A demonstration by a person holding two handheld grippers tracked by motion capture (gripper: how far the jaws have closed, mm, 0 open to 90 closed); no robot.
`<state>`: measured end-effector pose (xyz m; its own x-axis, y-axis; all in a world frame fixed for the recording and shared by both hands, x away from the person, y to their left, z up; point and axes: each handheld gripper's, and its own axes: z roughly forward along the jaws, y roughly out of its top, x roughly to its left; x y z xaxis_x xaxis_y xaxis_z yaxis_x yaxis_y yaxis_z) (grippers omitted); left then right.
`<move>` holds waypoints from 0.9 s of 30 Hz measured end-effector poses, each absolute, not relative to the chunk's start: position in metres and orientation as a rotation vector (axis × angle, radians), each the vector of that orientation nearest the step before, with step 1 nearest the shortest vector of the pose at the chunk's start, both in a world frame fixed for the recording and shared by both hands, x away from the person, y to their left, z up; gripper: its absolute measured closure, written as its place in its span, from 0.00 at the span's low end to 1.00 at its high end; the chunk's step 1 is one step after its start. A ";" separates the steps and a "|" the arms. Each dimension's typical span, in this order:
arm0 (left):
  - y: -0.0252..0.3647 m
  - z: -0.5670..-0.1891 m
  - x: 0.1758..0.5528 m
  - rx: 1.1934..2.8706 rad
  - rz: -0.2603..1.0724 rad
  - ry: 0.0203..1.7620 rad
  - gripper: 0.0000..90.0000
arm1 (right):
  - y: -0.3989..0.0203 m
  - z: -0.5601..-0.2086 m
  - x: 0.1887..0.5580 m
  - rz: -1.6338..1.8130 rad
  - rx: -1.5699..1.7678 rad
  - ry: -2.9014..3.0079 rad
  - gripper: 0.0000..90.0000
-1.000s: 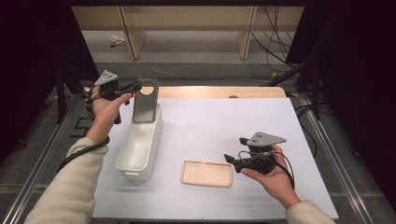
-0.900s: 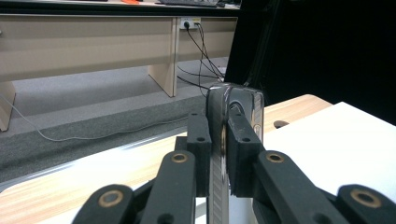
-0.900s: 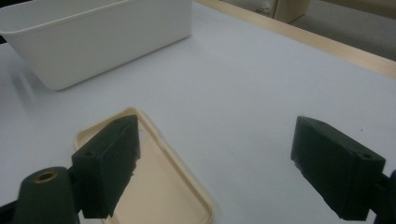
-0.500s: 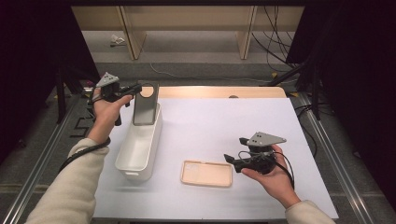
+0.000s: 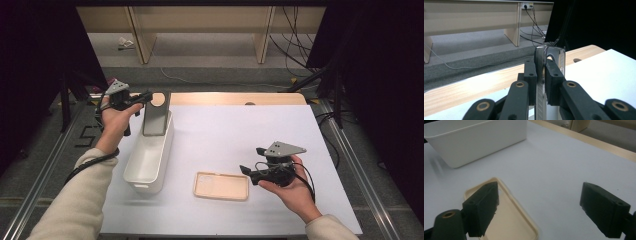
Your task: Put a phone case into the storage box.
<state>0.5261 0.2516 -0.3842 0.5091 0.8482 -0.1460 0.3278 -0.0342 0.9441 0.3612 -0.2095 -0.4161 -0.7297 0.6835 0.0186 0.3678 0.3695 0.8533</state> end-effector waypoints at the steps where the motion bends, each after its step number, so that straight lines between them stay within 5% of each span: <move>1: 0.252 -0.385 0.527 1.614 0.570 1.033 0.90 | -0.209 -0.416 0.361 1.300 0.922 2.297 0.18; 27: 0.253 -0.400 0.531 1.644 0.546 1.086 0.89 | -0.209 -0.416 0.361 1.301 0.917 2.297 0.18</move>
<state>0.5312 0.2534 -0.4005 0.4852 0.8597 -0.1597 0.3839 -0.0453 0.9223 0.3610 -0.2094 -0.4160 -0.7314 0.6817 0.0174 0.3653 0.3702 0.8542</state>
